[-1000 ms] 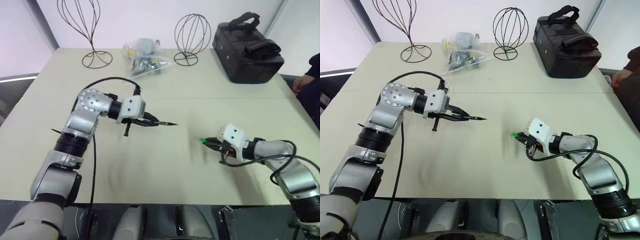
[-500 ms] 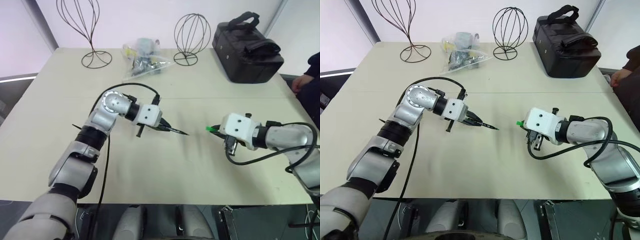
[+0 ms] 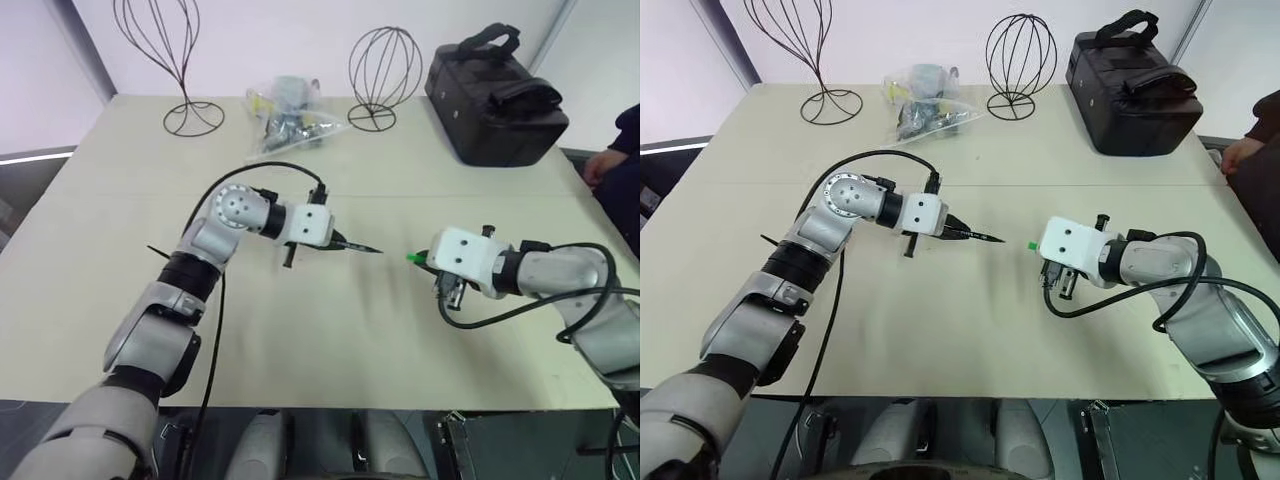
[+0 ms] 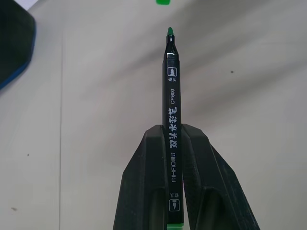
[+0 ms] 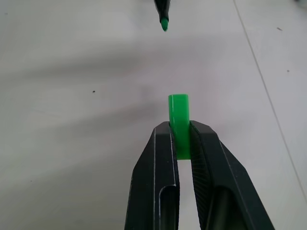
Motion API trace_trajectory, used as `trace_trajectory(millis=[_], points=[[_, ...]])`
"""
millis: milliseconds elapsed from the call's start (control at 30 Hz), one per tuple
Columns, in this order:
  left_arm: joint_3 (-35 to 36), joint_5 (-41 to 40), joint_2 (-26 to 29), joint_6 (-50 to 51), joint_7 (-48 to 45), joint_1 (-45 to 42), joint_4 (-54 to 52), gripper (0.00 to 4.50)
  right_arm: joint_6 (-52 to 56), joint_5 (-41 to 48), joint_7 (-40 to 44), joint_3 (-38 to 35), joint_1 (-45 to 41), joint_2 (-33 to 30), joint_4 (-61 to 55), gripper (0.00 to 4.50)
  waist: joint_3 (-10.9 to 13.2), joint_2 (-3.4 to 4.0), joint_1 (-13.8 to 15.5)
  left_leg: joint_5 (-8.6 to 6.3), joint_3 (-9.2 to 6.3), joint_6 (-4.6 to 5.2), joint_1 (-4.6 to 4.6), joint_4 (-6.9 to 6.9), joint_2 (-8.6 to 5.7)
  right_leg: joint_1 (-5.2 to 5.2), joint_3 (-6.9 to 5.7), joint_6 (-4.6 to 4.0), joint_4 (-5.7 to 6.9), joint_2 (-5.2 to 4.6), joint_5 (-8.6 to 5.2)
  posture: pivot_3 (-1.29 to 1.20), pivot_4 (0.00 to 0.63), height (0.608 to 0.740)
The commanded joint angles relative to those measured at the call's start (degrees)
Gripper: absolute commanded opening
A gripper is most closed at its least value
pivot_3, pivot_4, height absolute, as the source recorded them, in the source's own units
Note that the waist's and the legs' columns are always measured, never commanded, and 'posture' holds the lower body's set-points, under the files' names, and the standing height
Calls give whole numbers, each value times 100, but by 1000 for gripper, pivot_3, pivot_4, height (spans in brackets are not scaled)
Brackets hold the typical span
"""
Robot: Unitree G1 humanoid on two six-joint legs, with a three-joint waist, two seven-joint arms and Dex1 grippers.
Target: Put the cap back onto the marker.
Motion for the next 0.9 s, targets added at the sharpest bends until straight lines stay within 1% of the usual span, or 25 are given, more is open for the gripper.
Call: trace_trajectory(millis=[33,433,900], points=[[-1,12,-116,158,199,-109,-295,0,18,-51,-44,22,-205,77,-173,48,0,0,2,0,0,0,0,0,0,0,0,0,0,0,0,0,150,740],[-91,8,-118,270,211,-40,-450,0,125,-73,-38,134,-401,183,-202,48,0,0,3,0,0,0,-1,0,0,-1,1,0,0,-1,0,0,150,740],[-130,58,-182,225,303,-85,-324,0,229,-41,-15,156,-431,231,-303,48,0,0,2,0,0,0,-1,0,-1,-1,1,0,0,-1,0,0,150,740]])
